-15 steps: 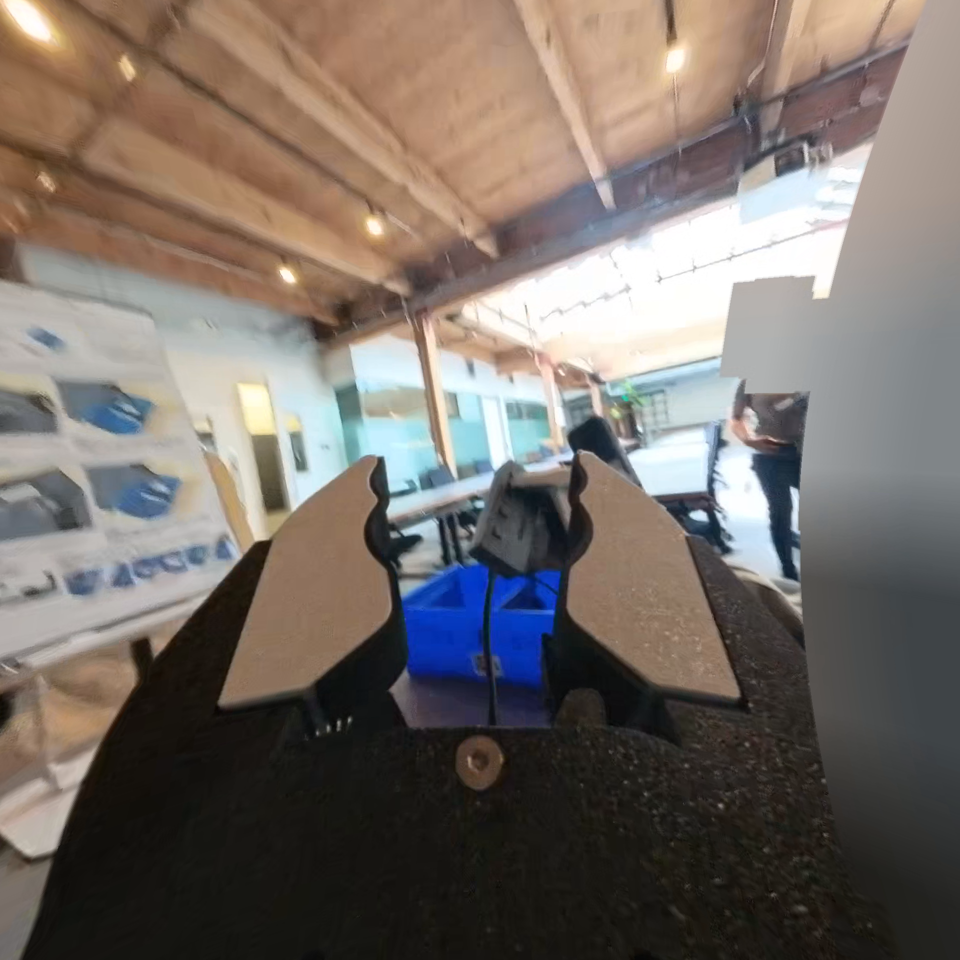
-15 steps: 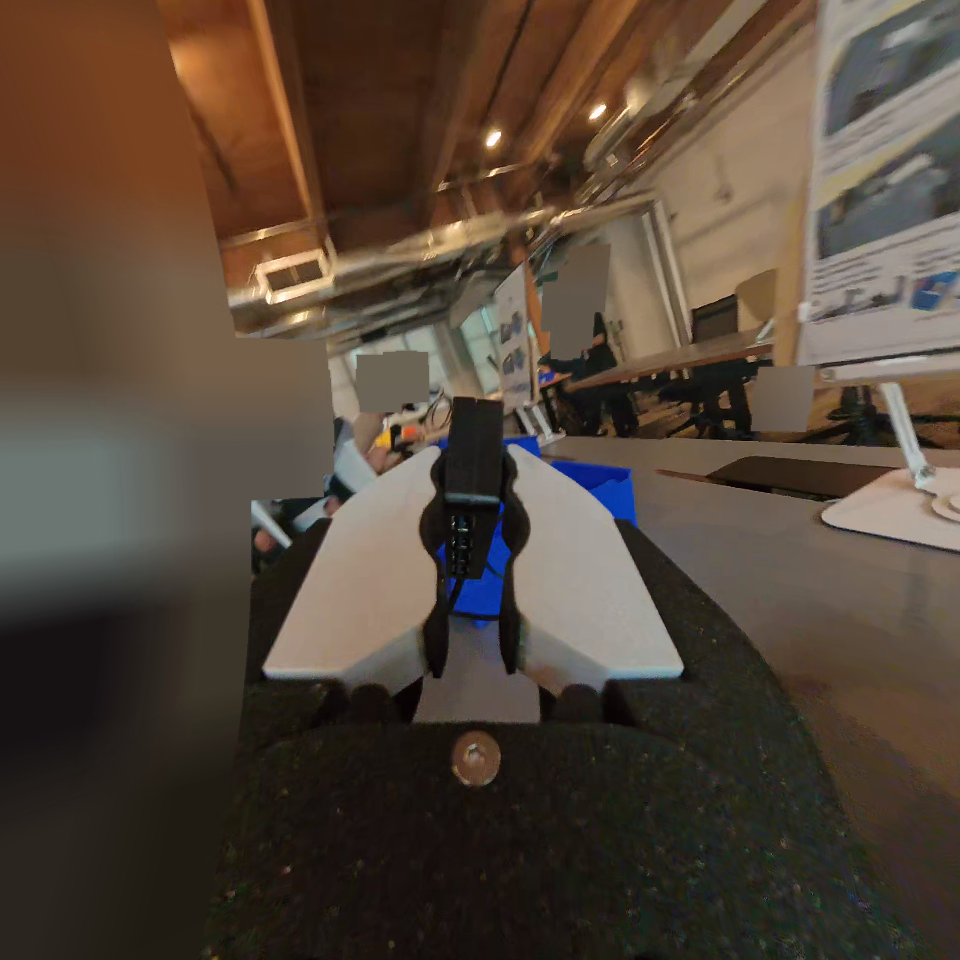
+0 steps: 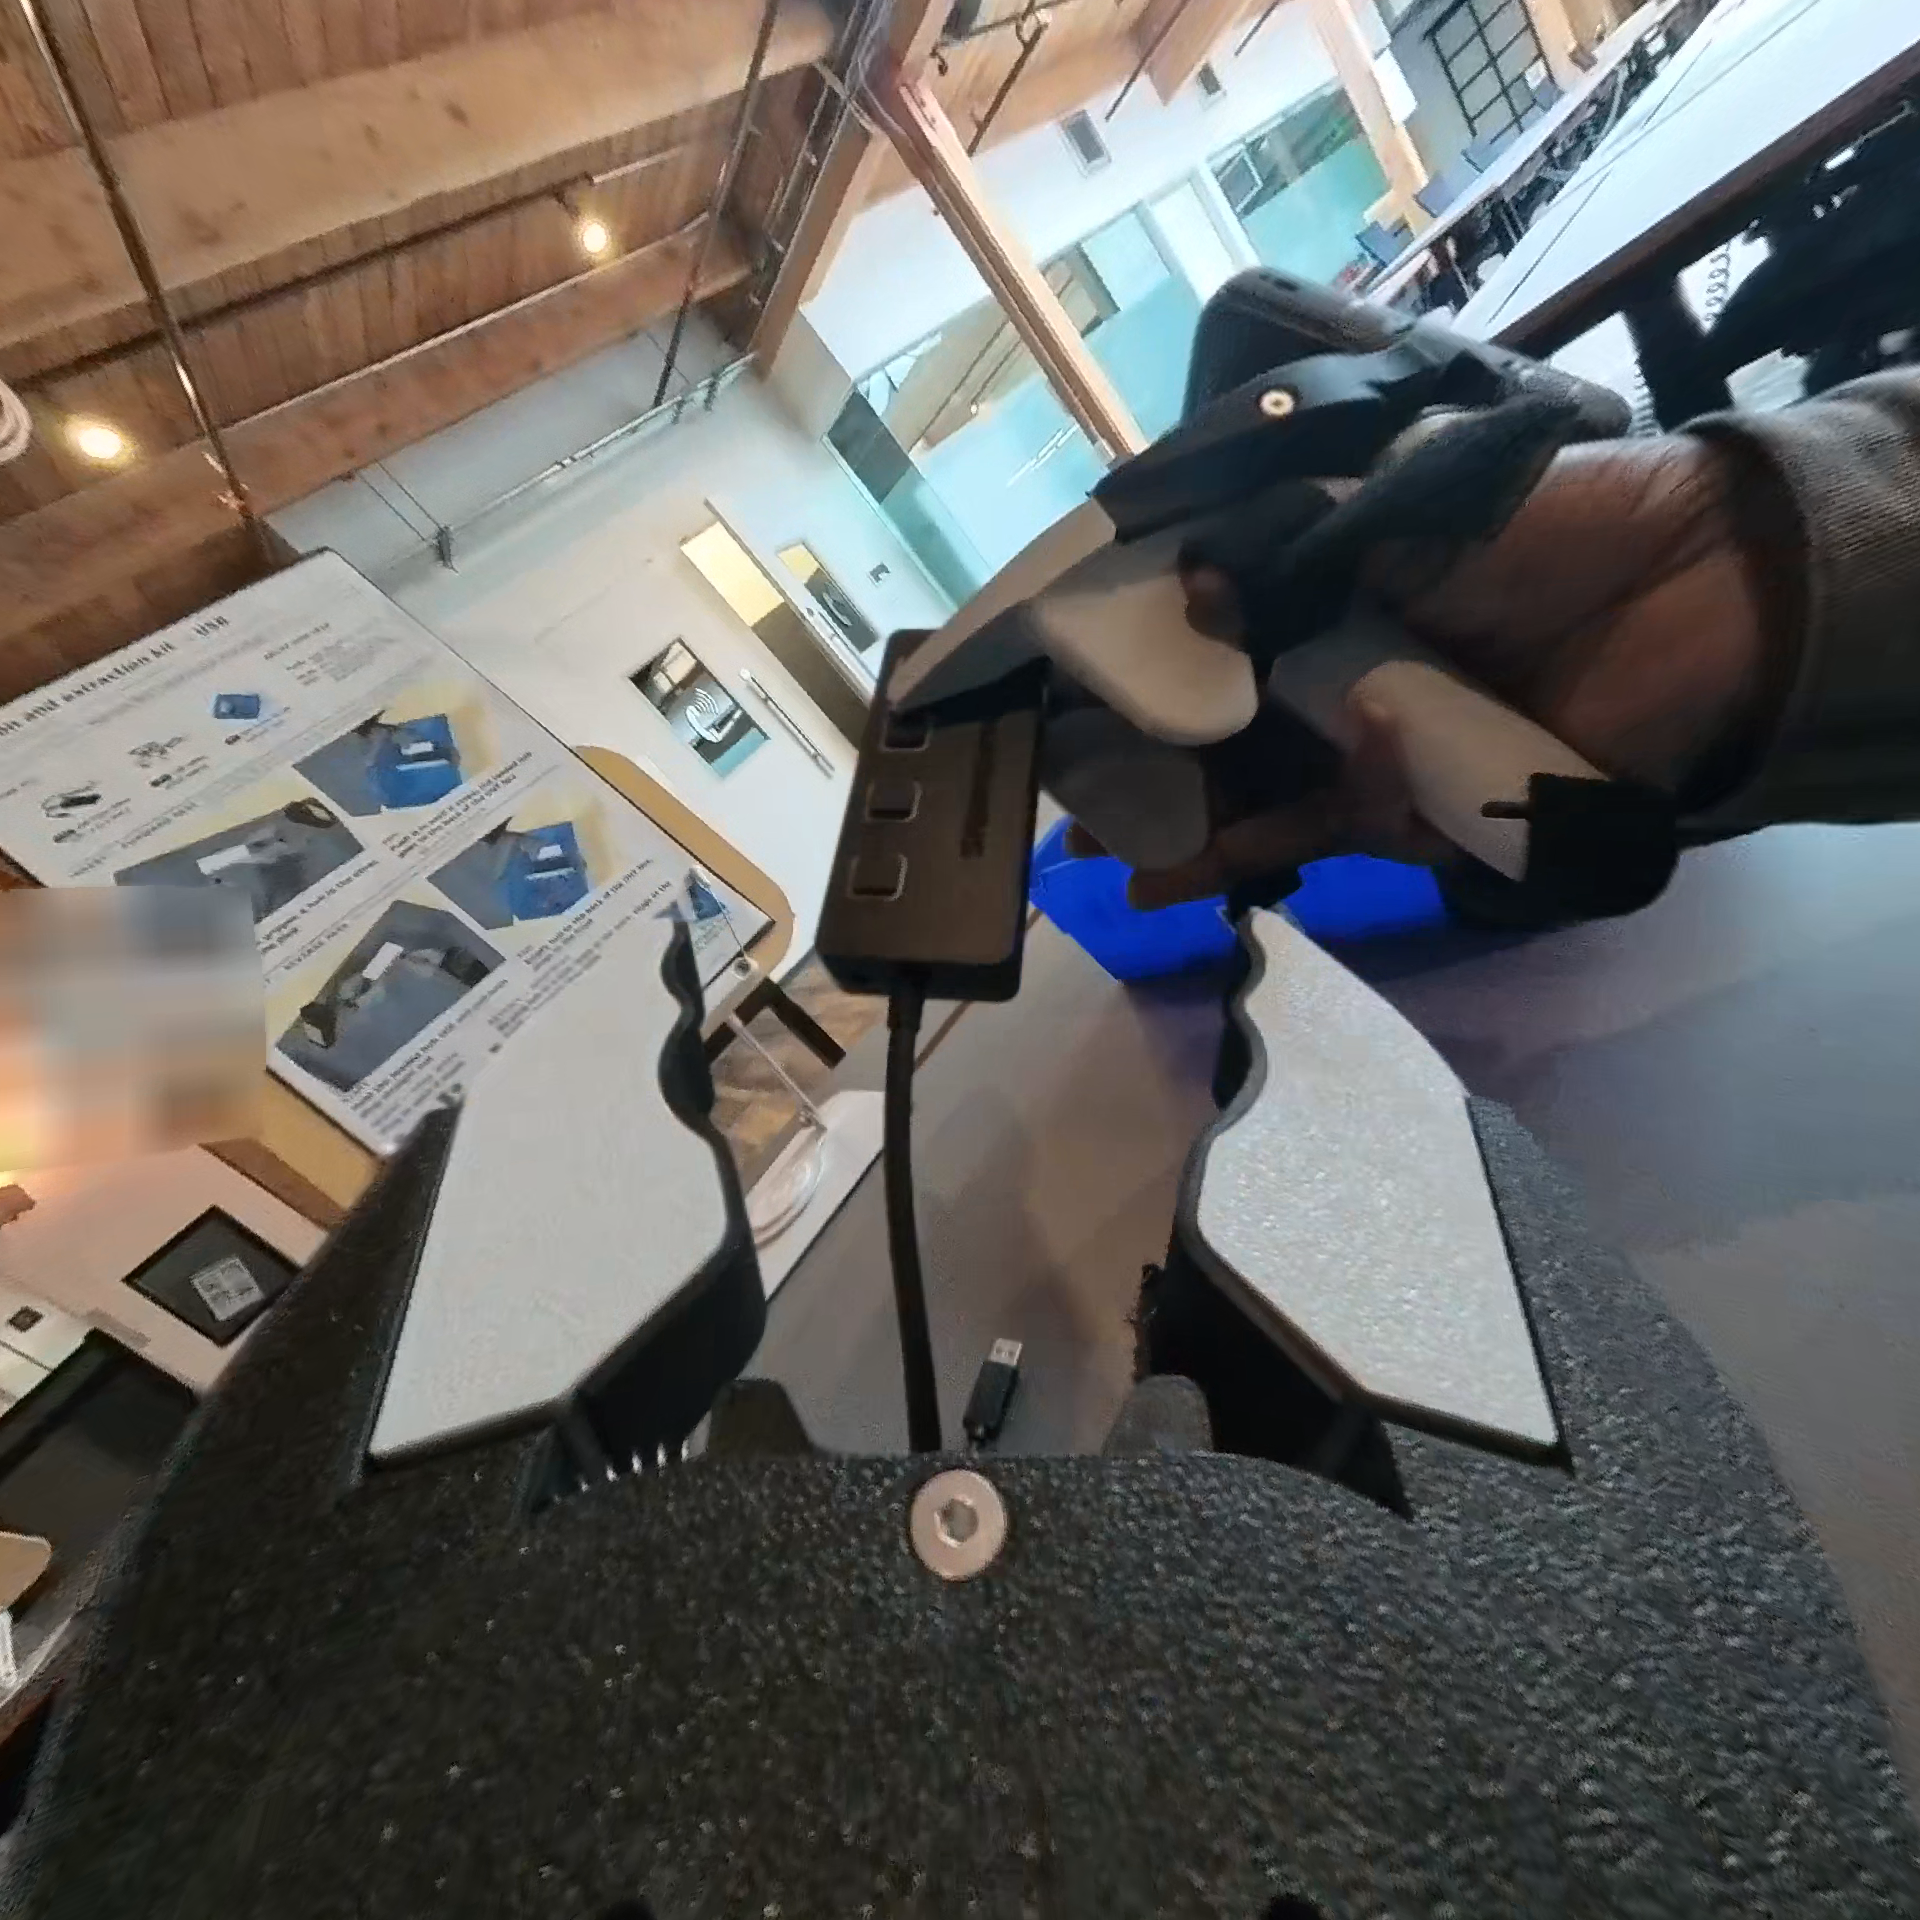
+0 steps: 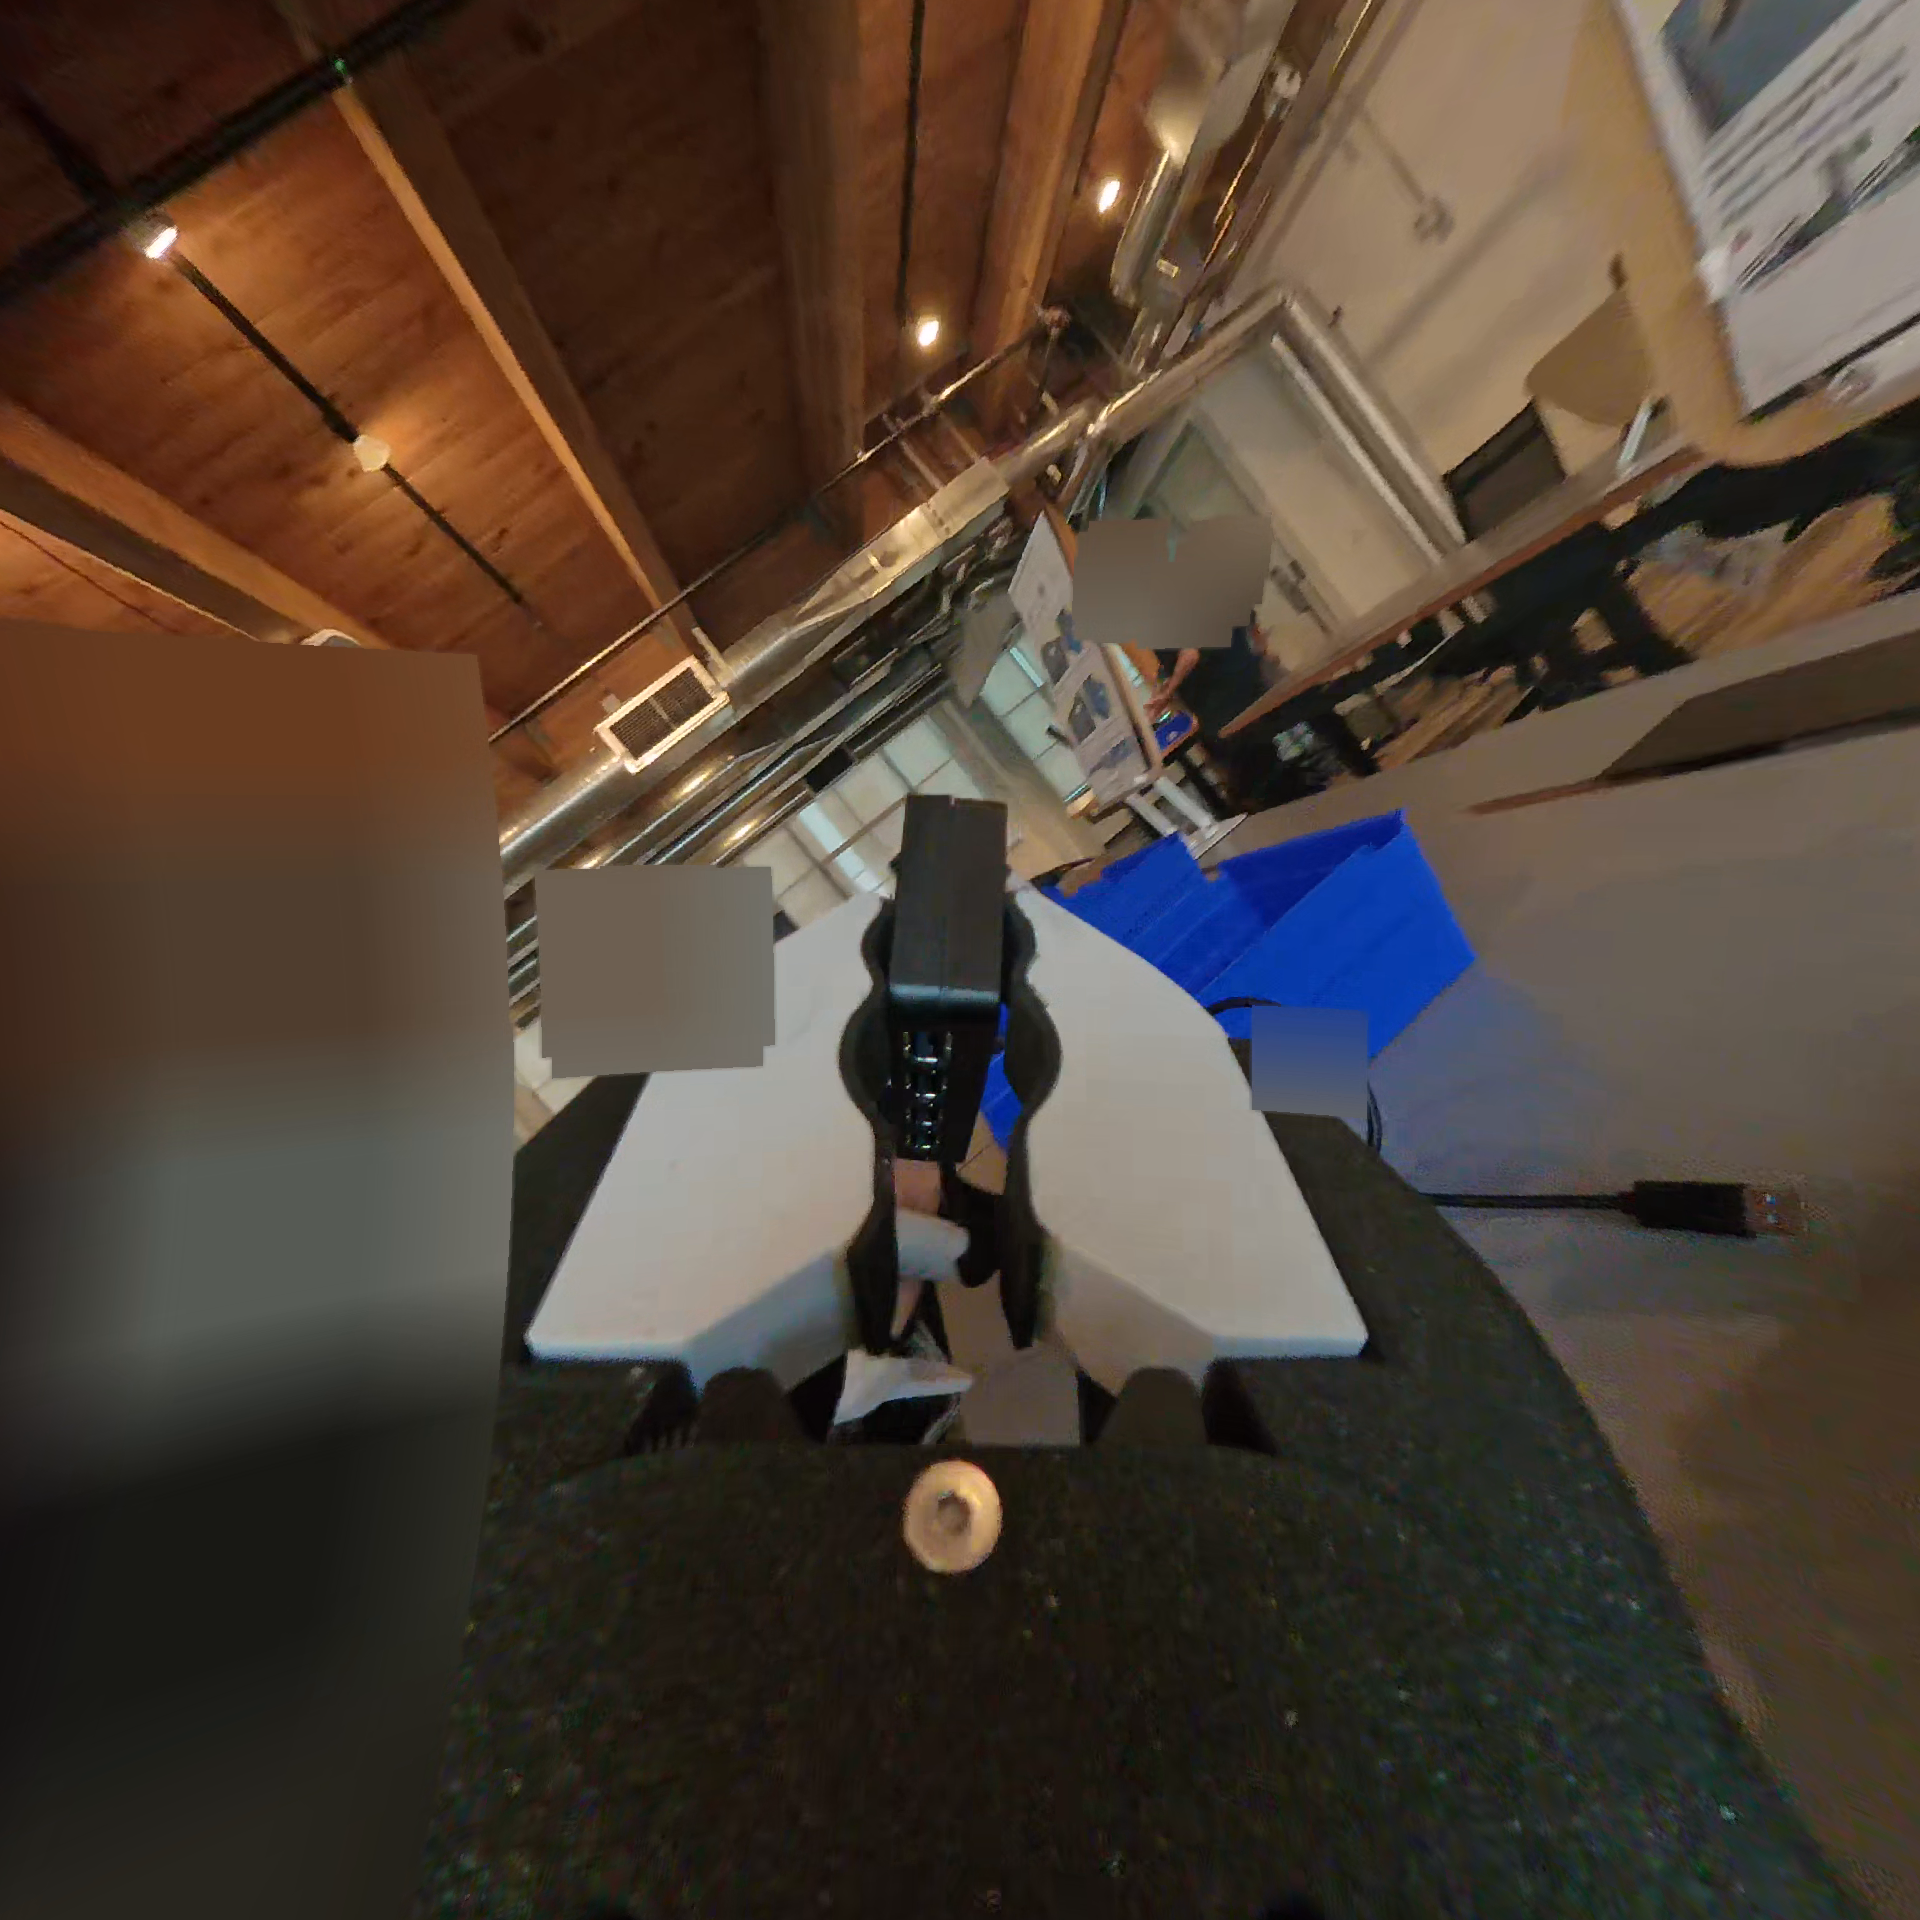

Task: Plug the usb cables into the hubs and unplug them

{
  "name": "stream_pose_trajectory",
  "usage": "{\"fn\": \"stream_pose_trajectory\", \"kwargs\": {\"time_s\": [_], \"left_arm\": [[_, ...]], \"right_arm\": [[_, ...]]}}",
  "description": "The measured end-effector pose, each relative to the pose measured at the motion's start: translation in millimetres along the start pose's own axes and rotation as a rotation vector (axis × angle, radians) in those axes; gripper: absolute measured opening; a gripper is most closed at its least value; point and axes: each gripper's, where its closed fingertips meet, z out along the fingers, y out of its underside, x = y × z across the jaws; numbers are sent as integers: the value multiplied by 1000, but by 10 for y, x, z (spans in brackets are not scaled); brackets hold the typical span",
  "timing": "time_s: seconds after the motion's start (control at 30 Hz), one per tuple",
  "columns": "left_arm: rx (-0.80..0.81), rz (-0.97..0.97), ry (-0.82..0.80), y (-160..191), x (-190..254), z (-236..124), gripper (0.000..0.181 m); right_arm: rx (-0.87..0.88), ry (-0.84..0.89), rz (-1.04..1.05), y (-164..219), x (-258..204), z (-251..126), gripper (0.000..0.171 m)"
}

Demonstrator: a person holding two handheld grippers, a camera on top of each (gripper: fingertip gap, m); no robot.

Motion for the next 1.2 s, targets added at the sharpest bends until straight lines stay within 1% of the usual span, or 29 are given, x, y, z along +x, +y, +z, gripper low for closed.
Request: {"fn": "stream_pose_trajectory", "kwargs": {"time_s": [0.13,0.33,0.37,0.4,0.43,0.53,0.63,0.67,0.7,0.77,0.8,0.87,0.93,1.0,1.07,1.2], "left_arm": [[-42,34,-16,124,-55,-12,91],[-108,138,-17,250,-55,-31,73],[-116,153,-15,266,-46,-32,68],[-110,162,-18,260,-45,-39,55],[-95,163,-30,238,-59,-48,46],[-111,144,-4,250,-55,-78,46],[-168,49,55,309,-41,-109,45],[-179,4,80,320,-32,-123,45],[-185,-47,104,324,-25,-138,45],[-208,-161,160,351,-18,-182,46],[-221,-221,222,367,26,-219,46],[-219,-350,358,361,135,-305,46],[-201,-455,495,323,252,-397,46],[-180,-505,576,276,325,-455,46],[-172,-517,608,241,362,-474,46],[-222,-478,650,280,457,-510,46]], "right_arm": [[-41,-24,29,146,-38,76,17],[-94,-40,39,314,-76,147,17],[-97,-41,37,321,-78,149,17],[-101,-43,38,326,-77,148,17],[-106,-47,42,330,-82,146,17],[-133,-57,31,365,-83,154,17],[-239,-106,4,429,-72,145,22],[-280,-144,-9,444,-95,127,26],[-311,-181,-24,438,-126,103,36],[-325,-233,-106,369,-192,53,64],[-319,-257,-188,336,-237,21,75],[-307,-286,-409,315,-317,-38,88],[-362,-294,-640,418,-336,-99,98],[-477,-296,-793,599,-308,-158,98],[-547,-324,-833,751,-322,-182,95],[-567,-348,-729,847,-360,-142,66]]}}
